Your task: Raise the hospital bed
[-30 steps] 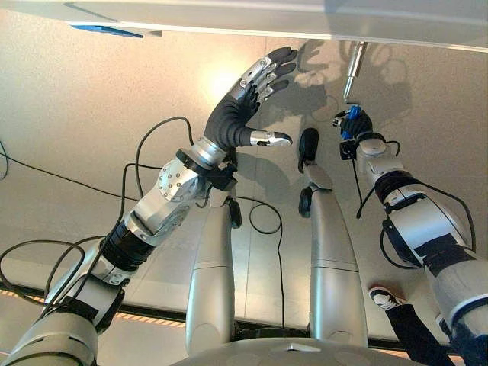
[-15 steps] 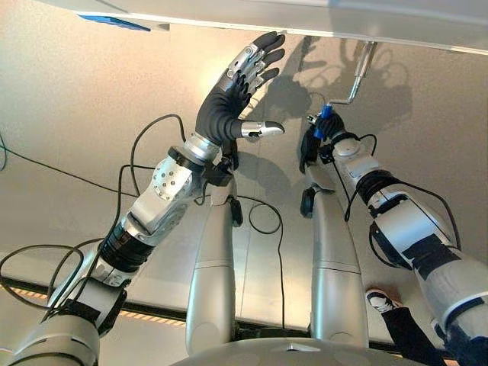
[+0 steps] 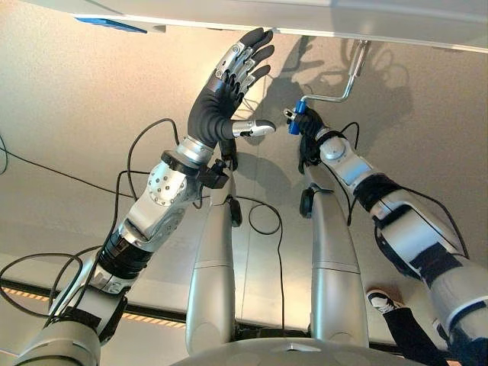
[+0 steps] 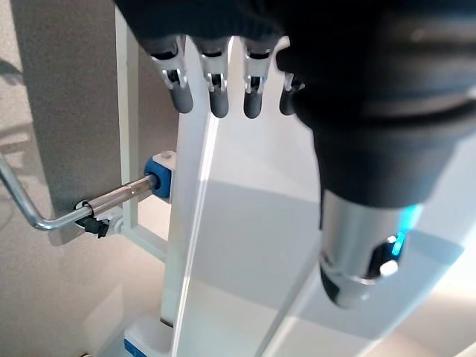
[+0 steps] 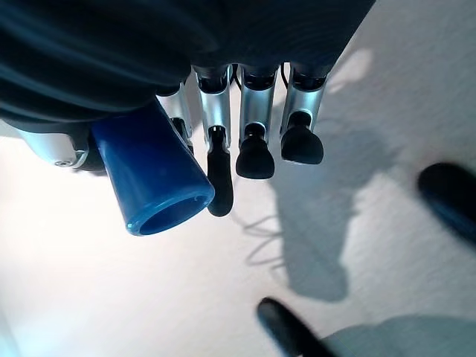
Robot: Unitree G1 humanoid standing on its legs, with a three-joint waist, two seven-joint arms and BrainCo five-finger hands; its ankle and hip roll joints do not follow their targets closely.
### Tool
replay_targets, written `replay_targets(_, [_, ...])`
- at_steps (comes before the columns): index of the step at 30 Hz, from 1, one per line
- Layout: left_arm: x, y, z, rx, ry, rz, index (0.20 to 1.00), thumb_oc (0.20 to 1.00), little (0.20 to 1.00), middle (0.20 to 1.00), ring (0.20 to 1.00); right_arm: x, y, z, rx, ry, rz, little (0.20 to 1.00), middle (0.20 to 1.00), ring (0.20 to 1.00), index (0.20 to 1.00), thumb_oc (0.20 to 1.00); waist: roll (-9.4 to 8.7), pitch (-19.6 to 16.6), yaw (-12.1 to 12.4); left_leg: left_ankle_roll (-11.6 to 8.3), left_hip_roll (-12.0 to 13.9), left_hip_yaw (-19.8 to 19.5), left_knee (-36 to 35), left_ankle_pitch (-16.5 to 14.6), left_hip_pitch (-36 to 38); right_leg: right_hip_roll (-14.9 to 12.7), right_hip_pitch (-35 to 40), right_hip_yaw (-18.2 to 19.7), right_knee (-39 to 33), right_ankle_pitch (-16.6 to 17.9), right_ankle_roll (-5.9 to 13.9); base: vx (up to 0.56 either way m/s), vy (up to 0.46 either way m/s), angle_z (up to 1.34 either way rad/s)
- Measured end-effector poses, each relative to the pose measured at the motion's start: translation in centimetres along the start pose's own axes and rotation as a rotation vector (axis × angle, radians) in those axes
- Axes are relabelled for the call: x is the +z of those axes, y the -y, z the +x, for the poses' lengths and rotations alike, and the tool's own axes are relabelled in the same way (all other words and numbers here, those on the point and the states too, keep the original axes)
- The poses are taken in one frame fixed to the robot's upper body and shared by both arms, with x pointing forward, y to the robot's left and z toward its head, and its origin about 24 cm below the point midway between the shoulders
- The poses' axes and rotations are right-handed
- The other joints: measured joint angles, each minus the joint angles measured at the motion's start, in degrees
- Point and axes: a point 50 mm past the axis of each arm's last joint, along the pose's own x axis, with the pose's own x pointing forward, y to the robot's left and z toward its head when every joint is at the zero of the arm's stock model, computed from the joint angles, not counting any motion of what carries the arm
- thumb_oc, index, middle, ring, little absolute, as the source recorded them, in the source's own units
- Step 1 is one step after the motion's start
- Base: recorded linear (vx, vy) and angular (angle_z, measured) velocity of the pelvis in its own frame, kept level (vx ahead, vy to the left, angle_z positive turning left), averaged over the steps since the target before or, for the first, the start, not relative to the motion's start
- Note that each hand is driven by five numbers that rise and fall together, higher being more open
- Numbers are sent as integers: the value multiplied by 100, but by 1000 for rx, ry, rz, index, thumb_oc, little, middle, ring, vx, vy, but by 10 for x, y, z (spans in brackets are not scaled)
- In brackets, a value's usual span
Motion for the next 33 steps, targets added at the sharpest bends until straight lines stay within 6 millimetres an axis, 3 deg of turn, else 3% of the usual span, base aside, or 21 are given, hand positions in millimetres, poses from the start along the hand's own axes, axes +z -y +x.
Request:
replay_targets(10, [2, -16, -19, 0, -59, 91, 1000, 1000, 1000, 1000, 1000, 16, 8, -66, 17, 298, 422, 200, 200, 200, 200, 200, -14, 9, -125, 12, -29, 80, -62, -2, 76, -13, 7, 85, 17, -17, 13, -3, -20, 0])
replay_targets(14, [2, -18, -32, -8, -89, 98, 1000, 1000, 1000, 1000, 1000, 9, 5, -84, -1, 336, 577, 200, 200, 200, 200, 200, -21, 13, -225, 21, -50, 91, -76, -3, 119, -10, 42, 103, 13, -20, 26, 1, -45, 1])
replay_targets(21, [5, -26, -43, 17, -99, 115, 1000, 1000, 1000, 1000, 1000, 4, 15, -106, -65, 369, 632, 200, 200, 200, 200, 200, -50, 25, -346, 87, -70, 243, -93, -51, 275, -21, 129, 238, -21, -8, 90, 2, -42, -4])
replay_targets(24, [8, -26, -46, 17, -92, 115, 1000, 1000, 1000, 1000, 1000, 2, 14, -109, -84, 372, 658, 200, 200, 200, 200, 200, -65, 32, -471, 96, -75, 239, -104, -57, 296, -10, 194, 238, -112, 22, 107, 4, -49, -3])
replay_targets(33, [17, -27, -49, 20, -64, 125, 1000, 1000, 1000, 1000, 1000, -8, 15, -116, -182, 361, 735, 200, 200, 200, 200, 200, -238, 30, -536, 151, -84, 355, -180, -89, 382, -21, 263, 327, -278, 89, 178, 3, -29, -3])
